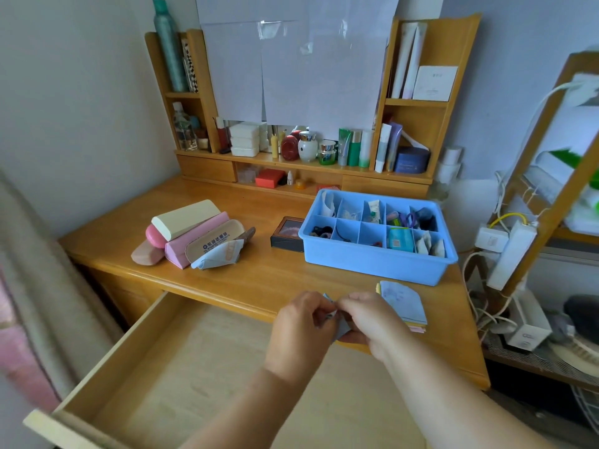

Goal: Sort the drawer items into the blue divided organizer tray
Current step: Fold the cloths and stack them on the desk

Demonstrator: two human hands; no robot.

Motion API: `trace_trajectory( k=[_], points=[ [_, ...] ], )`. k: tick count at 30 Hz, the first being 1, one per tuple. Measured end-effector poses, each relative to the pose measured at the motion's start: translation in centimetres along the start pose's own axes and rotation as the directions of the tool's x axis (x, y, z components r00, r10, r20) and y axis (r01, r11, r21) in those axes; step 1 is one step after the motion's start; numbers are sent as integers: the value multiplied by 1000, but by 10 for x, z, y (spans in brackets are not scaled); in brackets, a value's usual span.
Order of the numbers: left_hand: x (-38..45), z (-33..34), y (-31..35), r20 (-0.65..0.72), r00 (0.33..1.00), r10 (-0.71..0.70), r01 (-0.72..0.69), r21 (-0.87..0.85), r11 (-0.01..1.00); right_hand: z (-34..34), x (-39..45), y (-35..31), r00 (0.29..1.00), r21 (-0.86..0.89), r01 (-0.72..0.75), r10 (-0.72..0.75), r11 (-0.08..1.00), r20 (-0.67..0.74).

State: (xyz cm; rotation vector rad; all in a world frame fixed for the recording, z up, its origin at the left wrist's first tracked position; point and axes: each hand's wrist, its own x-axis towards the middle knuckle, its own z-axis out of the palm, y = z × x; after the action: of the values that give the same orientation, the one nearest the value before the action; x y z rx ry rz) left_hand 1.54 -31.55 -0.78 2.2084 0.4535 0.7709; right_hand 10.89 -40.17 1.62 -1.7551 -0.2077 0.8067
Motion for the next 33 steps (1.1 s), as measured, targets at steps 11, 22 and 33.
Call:
trace_trajectory(
  k=[11, 22, 33],
  points=[
    [-16, -15, 7, 75, 989, 131, -127, -59, 990, -10, -20, 7, 992, 24, 99, -101, 995, 77],
    [0, -30, 11, 431, 902, -3, 186, -383, 905, -40, -42, 5, 879, -339, 470, -395, 815, 269],
    [-27, -28, 22, 411, 903, 123, 18, -322, 947, -43, -64, 27, 940, -74, 311, -295, 947, 171]
  ],
)
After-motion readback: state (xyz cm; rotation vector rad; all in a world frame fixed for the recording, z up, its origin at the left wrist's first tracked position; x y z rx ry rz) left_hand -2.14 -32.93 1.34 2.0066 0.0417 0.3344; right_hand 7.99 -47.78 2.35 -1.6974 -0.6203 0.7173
